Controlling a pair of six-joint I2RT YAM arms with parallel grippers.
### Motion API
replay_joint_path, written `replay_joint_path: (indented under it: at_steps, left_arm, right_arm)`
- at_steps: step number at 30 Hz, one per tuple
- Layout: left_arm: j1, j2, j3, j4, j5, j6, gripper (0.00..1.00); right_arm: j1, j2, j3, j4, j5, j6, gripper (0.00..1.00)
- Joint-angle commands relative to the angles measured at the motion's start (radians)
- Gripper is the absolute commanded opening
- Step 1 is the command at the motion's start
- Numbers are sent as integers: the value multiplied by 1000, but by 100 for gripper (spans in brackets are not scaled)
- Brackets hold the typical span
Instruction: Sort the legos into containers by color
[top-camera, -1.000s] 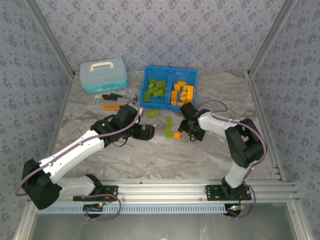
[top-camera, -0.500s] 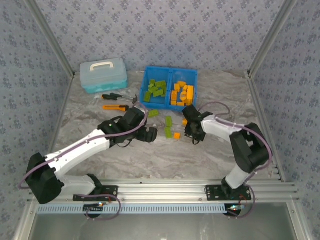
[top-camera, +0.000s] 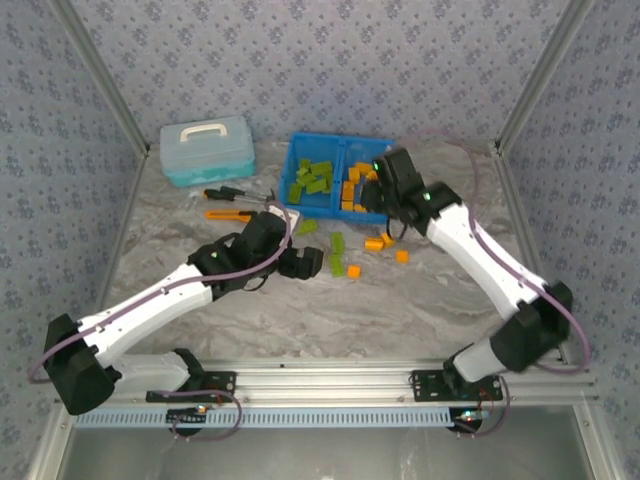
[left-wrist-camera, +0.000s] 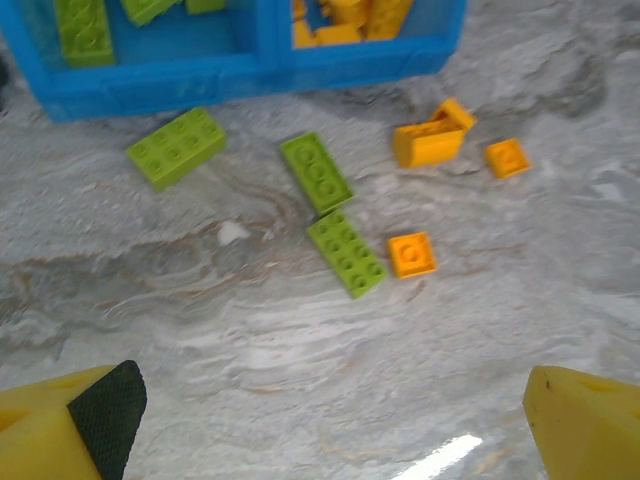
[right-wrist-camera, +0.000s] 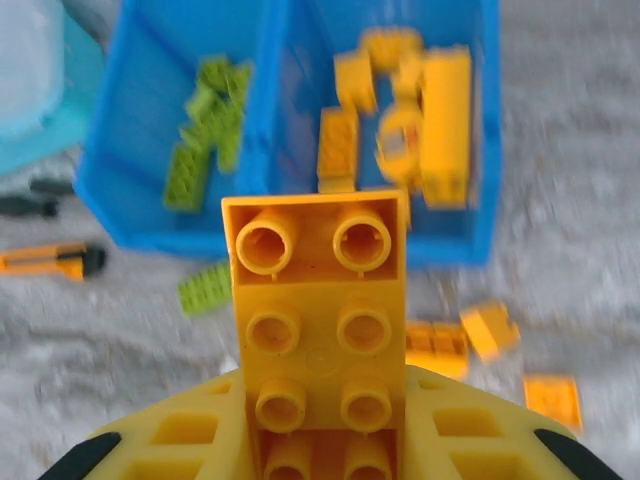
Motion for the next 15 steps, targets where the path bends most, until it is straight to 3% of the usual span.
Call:
replay_joint_path:
  at_steps: [1, 8, 12, 15]
  left_arm:
    - [-36, -48, -4, 45, 48, 42, 99]
    - [-69, -112, -26, 10, -27, 21, 99]
    - [-71, -114, -31, -18, -56, -12, 99]
    - [-70, -103, -35, -32, -61, -36, 99]
  right_arm:
    - [-69, 206, 175, -56, -20, -104, 30]
    - [-137, 587, 521, -144, -110, -115, 31]
    - [-150, 715, 635, -199, -147, -104, 33]
    - [-151, 750, 686, -233, -166, -98, 40]
